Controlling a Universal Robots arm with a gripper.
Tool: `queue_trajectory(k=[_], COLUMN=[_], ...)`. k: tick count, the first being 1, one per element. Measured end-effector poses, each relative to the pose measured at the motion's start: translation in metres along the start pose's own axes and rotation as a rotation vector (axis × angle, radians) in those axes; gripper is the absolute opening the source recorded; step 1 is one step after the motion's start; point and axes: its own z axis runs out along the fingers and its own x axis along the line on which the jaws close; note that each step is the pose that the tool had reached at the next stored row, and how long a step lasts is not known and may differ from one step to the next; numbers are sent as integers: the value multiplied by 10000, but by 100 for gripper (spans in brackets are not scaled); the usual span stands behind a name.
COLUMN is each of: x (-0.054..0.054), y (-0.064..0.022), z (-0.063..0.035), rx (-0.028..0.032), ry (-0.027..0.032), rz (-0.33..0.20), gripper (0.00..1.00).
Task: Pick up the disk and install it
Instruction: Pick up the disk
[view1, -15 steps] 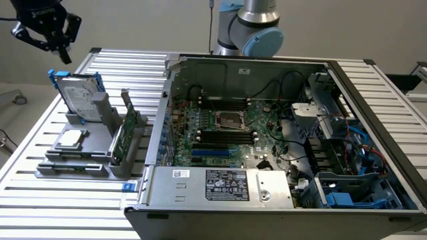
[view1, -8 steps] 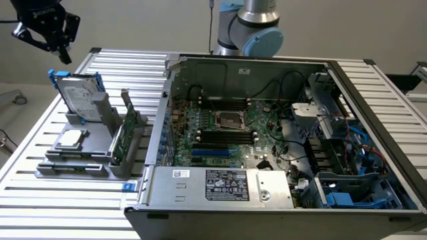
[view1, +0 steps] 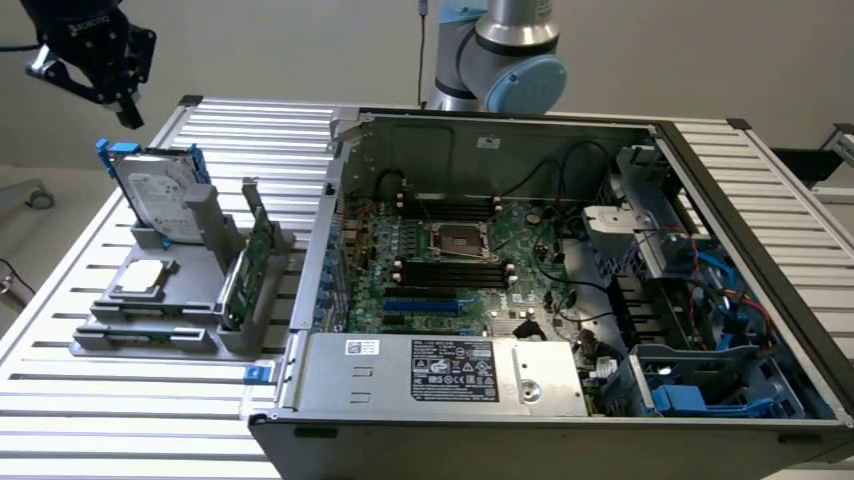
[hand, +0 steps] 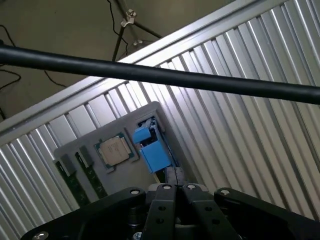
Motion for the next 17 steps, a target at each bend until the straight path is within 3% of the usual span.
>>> queue_trajectory(k=[5, 8, 11, 17], x=[0, 0, 1, 4], y=[0, 1, 2, 8], z=[1, 1, 1, 1], rx=[20, 52, 108, 248], ry=[43, 103, 216, 525], rz=[-905, -1385, -1810, -2549], gripper=[11, 11, 11, 11])
